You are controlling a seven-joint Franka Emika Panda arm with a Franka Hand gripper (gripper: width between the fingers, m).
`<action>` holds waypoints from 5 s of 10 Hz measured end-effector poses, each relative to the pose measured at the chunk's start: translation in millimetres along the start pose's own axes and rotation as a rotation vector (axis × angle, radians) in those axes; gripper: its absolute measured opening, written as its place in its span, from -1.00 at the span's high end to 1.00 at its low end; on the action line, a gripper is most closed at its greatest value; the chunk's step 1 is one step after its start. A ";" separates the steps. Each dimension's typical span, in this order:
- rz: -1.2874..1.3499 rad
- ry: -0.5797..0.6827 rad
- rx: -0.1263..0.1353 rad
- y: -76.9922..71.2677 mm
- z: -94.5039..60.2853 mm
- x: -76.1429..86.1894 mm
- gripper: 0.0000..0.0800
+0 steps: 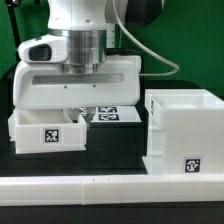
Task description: Assemble drawer
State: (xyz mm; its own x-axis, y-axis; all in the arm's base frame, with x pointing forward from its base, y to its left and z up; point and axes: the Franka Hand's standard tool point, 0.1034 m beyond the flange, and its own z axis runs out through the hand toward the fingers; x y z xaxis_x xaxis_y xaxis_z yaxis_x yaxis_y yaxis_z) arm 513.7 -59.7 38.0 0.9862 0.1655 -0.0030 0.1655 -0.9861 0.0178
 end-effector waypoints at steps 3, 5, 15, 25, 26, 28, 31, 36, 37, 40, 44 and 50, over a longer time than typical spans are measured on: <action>-0.233 -0.005 -0.001 -1.9 2.3 -0.4 0.90; -0.471 -0.012 0.003 -11.1 5.3 -1.8 0.90; -1.286 -0.064 -0.005 -8.1 14.9 -4.9 0.89; -1.323 -0.014 -0.044 -27.5 19.4 14.6 0.89; -1.321 -0.020 -0.038 -26.7 20.3 12.8 0.89; -1.323 -0.021 -0.038 -26.7 20.8 12.8 0.89; -1.376 -0.015 -0.045 -47.2 26.3 29.3 0.89; -1.386 -0.023 -0.056 -46.0 27.9 33.0 0.89; -1.382 -0.023 -0.055 -46.8 27.3 34.1 0.89; -1.352 -0.043 -0.038 -49.2 22.7 40.2 0.89; -1.326 -0.068 -0.018 -48.3 20.9 38.9 0.89; -1.321 -0.002 -0.062 -56.0 28.4 25.3 0.89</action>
Offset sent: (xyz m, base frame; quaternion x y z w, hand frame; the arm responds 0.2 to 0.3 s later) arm 0.0011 0.0208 -0.0008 -0.0034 0.0167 -0.3131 0.9496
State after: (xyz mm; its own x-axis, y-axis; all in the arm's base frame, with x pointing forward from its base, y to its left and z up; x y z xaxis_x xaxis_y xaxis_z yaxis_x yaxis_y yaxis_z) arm 529.4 -0.8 8.5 0.0842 0.9949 -0.0550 0.9956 -0.0817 0.0460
